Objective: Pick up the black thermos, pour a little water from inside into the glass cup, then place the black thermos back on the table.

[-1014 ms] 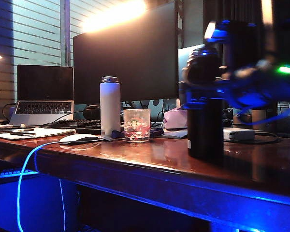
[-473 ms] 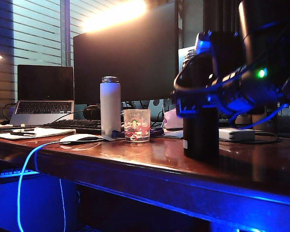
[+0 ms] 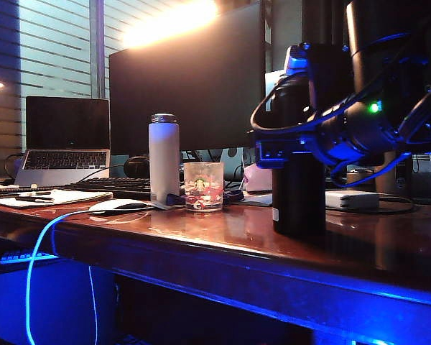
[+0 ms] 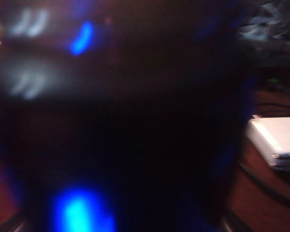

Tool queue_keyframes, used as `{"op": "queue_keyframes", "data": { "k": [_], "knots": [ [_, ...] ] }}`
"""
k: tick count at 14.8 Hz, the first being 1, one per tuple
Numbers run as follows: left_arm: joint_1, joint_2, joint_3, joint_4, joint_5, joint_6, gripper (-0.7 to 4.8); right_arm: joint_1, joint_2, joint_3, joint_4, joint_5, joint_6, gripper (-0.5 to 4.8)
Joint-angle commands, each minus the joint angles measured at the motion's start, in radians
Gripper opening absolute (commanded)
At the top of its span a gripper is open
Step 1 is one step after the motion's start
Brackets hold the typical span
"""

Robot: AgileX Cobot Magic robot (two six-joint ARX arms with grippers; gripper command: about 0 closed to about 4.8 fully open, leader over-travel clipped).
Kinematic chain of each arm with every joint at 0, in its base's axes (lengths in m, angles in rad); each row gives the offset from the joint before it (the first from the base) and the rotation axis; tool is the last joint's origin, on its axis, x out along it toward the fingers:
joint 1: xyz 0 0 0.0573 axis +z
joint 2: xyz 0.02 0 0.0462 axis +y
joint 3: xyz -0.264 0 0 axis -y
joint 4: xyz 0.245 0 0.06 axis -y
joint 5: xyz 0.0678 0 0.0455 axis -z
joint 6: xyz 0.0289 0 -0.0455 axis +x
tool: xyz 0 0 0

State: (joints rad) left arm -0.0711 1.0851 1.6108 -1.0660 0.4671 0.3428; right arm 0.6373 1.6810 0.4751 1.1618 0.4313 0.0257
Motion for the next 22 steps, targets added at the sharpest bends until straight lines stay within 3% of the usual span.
{"op": "queue_keyframes", "data": {
  "k": [1,13,16,19,22],
  "knots": [
    [-0.001,-0.002,0.001,0.013,0.005,-0.002,-0.02,-0.009,-0.001,0.004,0.017,0.021,-0.001,4.79],
    [-0.001,-0.002,0.001,0.013,0.005,-0.002,-0.02,-0.021,0.014,0.034,-0.029,-0.007,-0.001,4.79],
    [-0.001,-0.002,0.001,0.013,0.004,-0.002,-0.02,-0.021,0.029,0.040,-0.032,-0.008,-0.001,2.88],
    [-0.001,-0.002,0.001,0.013,0.005,-0.002,-0.02,-0.021,0.029,0.060,-0.036,-0.007,-0.001,2.81],
    [-0.001,-0.002,0.001,0.013,0.004,-0.002,-0.02,-0.021,0.031,0.067,-0.040,-0.006,-0.001,2.29]
  ]
}}
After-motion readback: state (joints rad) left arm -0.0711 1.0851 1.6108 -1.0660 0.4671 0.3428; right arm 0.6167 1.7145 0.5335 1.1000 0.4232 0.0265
